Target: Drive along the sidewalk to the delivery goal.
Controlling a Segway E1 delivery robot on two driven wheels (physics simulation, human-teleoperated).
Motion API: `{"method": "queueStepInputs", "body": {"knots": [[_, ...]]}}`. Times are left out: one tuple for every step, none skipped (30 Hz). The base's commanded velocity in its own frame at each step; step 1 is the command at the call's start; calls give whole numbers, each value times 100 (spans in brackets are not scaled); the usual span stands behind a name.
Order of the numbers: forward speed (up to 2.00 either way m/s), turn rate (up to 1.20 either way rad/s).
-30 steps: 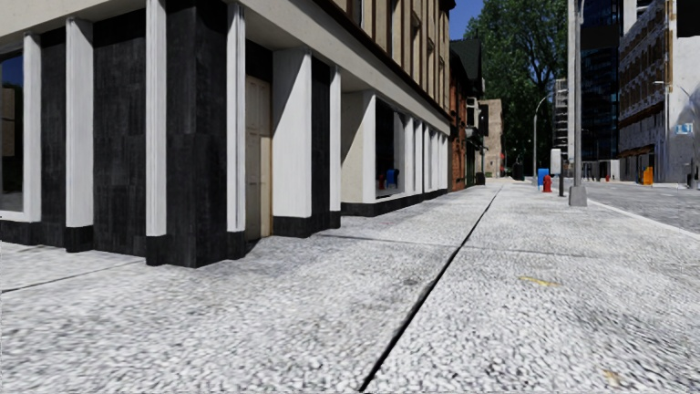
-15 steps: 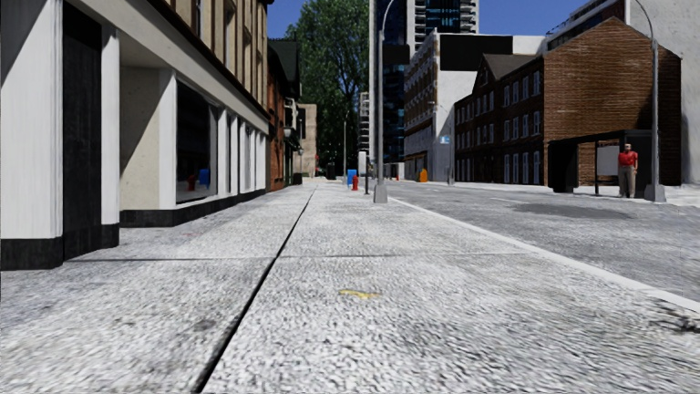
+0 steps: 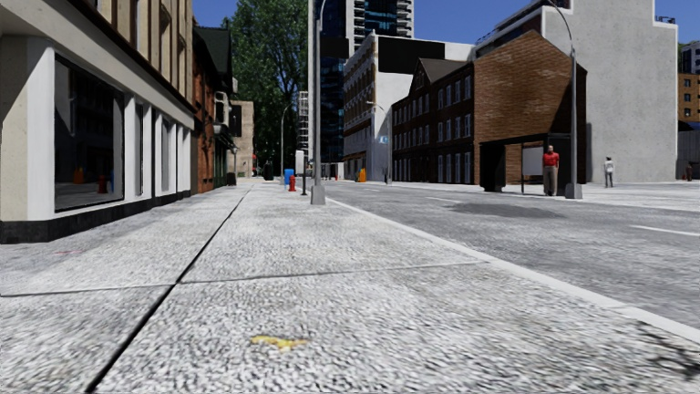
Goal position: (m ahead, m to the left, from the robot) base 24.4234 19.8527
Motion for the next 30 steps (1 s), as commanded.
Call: {"method": "queueStepInputs", "body": {"knots": [[129, 32], [129, 32], [130, 53], [130, 66], [130, 72], [130, 86], [130, 91], [130, 92], [130, 47], [130, 47], [130, 21], [130, 10], [130, 5], [131, 2], [131, 0], [131, 0], [131, 0], [131, 0], [131, 0], [131, 0], [131, 0], [131, 0], [131, 0], [131, 0], [131, 0], [131, 0], [131, 0], [131, 0], [131, 0], [132, 0]]}}
